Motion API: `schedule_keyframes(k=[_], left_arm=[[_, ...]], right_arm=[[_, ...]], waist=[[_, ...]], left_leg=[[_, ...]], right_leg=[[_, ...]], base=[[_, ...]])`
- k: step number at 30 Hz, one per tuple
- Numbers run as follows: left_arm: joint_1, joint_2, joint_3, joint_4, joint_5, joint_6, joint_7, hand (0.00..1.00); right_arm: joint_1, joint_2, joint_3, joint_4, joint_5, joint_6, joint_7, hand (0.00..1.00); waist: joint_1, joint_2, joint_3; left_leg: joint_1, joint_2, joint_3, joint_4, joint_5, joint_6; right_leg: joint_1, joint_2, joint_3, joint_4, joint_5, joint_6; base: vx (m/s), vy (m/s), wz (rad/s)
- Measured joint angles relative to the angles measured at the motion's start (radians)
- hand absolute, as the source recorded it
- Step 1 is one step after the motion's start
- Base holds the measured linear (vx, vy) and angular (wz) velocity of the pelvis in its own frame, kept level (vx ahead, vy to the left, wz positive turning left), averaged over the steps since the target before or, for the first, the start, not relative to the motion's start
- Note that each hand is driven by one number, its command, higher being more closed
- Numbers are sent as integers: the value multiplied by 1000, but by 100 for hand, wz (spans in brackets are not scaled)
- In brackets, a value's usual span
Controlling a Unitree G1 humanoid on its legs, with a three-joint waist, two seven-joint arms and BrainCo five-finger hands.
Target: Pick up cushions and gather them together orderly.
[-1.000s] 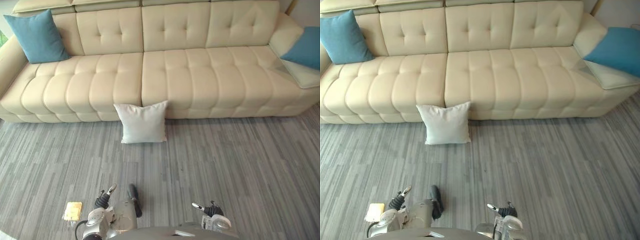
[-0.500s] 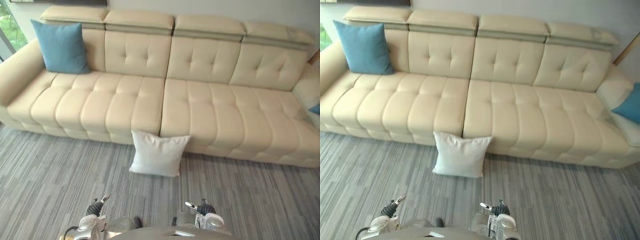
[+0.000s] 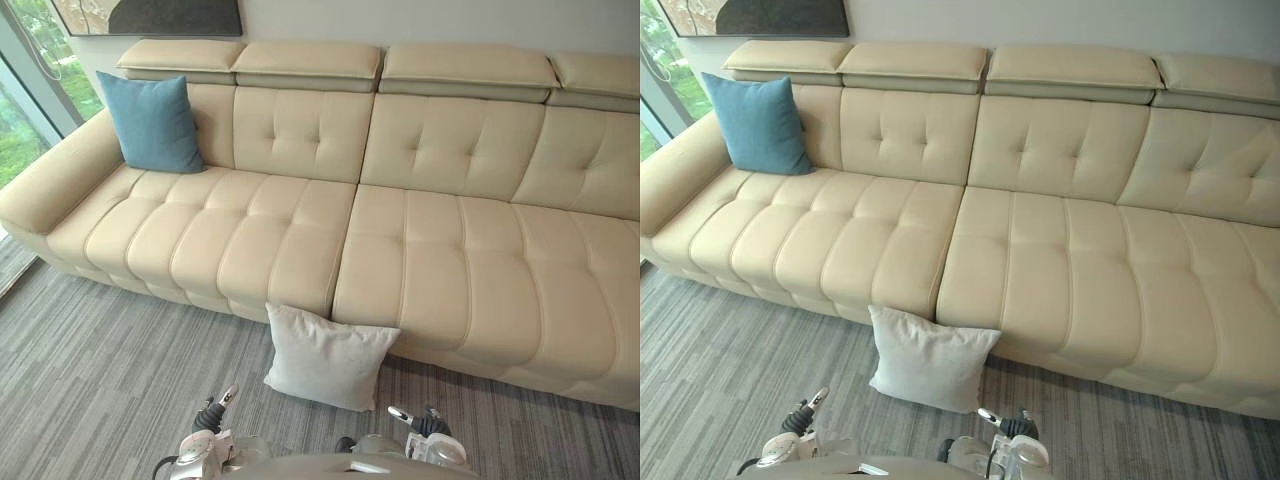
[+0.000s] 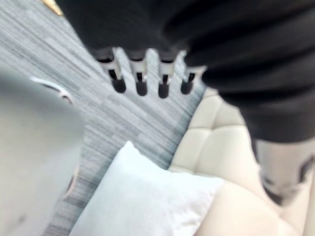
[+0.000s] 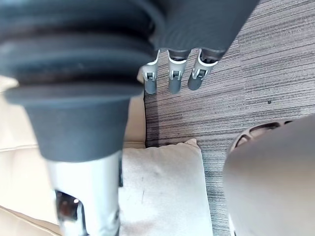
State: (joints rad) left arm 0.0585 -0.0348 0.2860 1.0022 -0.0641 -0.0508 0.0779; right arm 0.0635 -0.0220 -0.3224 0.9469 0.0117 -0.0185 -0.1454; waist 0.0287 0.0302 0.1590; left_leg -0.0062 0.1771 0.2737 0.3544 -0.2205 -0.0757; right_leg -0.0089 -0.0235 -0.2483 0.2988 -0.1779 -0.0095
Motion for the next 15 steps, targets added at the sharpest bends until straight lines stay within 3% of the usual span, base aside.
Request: schedule_keyframes(k=[5, 15], left_arm=[[12, 39, 5, 4, 1, 1, 0, 0], [0, 46, -39, 31, 10, 0, 2, 0]], right_arm=[[26, 41, 4, -7, 1, 0, -7, 0], [25, 38, 1, -11, 0, -1, -11, 0]], waist=[[2, -57, -39], [-2, -50, -43]], left_leg=[[50, -57, 47, -86, 16, 31], [98, -132, 51, -238, 91, 64]], right_leg=[[10, -32, 48, -59, 36, 37], [13, -73, 54, -111, 75, 61]], base=[[74, 155, -19], [-24, 62, 0]])
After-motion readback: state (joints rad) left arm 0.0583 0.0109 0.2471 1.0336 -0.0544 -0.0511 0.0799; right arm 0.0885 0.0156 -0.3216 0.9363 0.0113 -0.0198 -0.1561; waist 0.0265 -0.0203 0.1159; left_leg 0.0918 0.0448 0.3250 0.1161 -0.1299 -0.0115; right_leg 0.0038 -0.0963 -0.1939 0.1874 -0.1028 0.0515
